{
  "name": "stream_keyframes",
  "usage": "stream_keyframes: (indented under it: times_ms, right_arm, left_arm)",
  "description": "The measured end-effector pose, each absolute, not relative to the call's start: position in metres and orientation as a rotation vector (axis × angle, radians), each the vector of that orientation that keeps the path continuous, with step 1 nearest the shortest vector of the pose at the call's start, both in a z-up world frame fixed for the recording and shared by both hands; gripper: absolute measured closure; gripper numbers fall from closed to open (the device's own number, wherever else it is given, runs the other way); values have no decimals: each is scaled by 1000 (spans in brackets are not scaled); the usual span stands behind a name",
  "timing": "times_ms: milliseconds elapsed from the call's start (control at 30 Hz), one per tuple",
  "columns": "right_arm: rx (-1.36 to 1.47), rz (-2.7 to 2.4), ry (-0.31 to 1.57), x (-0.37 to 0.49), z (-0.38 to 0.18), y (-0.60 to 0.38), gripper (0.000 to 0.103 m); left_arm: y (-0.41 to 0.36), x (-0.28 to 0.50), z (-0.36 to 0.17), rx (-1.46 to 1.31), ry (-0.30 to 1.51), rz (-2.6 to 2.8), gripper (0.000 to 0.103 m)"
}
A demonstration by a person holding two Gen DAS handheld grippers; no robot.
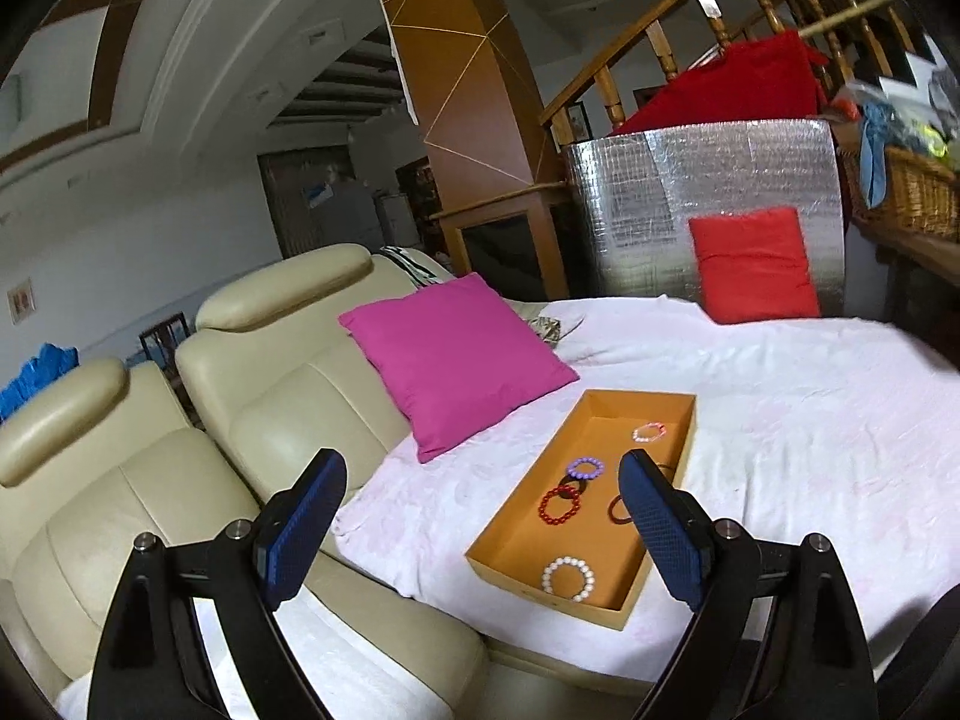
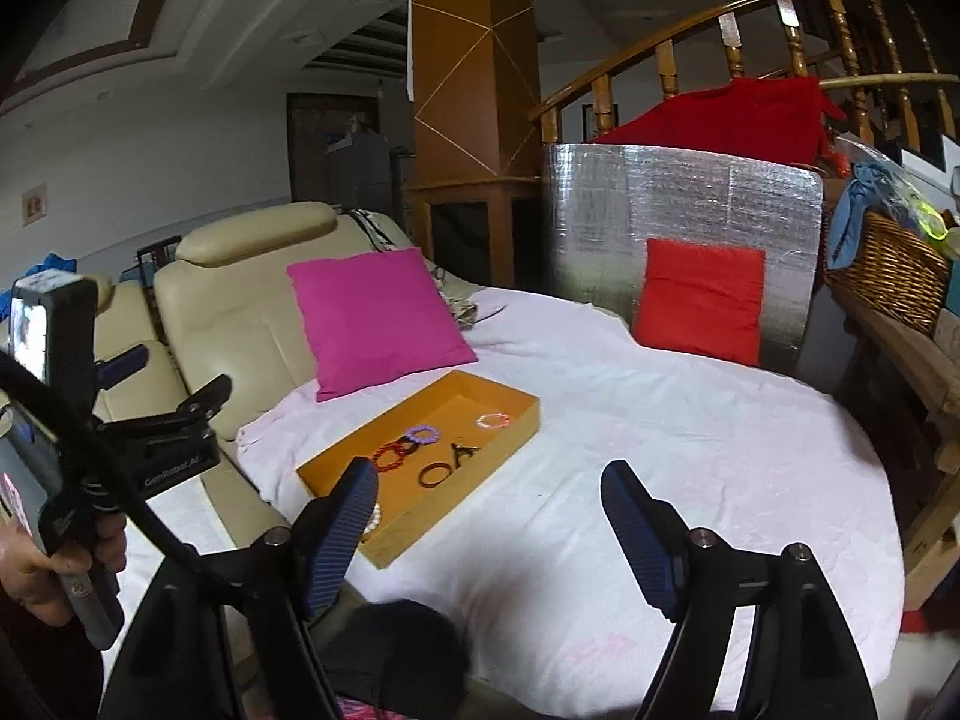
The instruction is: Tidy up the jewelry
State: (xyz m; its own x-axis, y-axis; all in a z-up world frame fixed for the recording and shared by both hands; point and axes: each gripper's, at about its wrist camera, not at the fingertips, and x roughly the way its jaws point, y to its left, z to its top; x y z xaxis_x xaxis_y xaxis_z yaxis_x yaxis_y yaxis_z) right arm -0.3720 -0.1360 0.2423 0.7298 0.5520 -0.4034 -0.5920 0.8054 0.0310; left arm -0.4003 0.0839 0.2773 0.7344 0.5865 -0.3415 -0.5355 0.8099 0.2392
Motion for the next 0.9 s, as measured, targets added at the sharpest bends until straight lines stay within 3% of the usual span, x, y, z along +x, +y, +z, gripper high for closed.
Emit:
stream_keyframes:
  times_ms: [900]
  right_arm:
    - [-42, 463, 402, -335, 231, -130, 23]
  left_arm:
    - [75, -393, 277, 106, 412, 563, 10]
